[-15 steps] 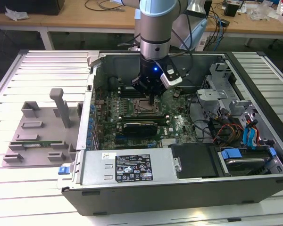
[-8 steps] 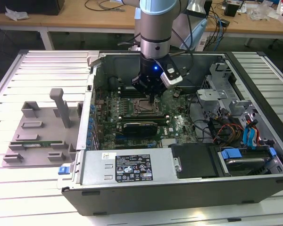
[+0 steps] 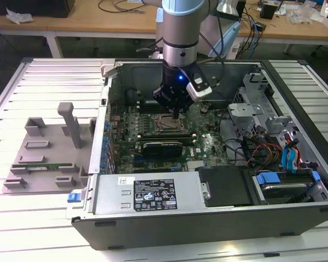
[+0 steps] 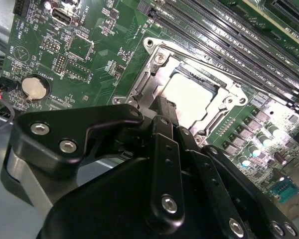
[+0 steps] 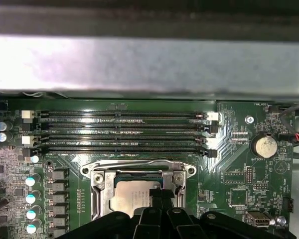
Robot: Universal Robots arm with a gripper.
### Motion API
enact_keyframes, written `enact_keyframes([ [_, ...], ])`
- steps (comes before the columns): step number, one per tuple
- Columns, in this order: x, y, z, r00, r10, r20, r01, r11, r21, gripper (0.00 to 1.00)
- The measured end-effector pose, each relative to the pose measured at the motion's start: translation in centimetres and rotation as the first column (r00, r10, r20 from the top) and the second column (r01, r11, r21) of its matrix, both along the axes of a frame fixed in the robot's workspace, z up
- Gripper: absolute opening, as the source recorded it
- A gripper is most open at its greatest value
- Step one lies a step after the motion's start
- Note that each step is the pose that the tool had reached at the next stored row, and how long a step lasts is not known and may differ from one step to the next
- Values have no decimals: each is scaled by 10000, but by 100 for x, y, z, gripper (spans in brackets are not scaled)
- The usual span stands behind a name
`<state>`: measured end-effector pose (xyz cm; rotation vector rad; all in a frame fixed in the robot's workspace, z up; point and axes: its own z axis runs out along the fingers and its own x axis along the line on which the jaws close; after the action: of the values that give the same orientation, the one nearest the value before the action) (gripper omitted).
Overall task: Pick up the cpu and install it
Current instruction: 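Install the first cpu locking lever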
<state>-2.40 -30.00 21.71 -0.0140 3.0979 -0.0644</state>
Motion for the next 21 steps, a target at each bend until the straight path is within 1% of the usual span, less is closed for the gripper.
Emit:
enact_keyframes([
  [5,0,0,38,10000,0,0,0,10000,1,11],
  [14,0,0,77,10000,0,0,0,10000,1,11],
  [15,0,0,95,10000,0,0,0,10000,1,11],
  [21,0,0,138,10000,0,0,0,10000,1,11],
])
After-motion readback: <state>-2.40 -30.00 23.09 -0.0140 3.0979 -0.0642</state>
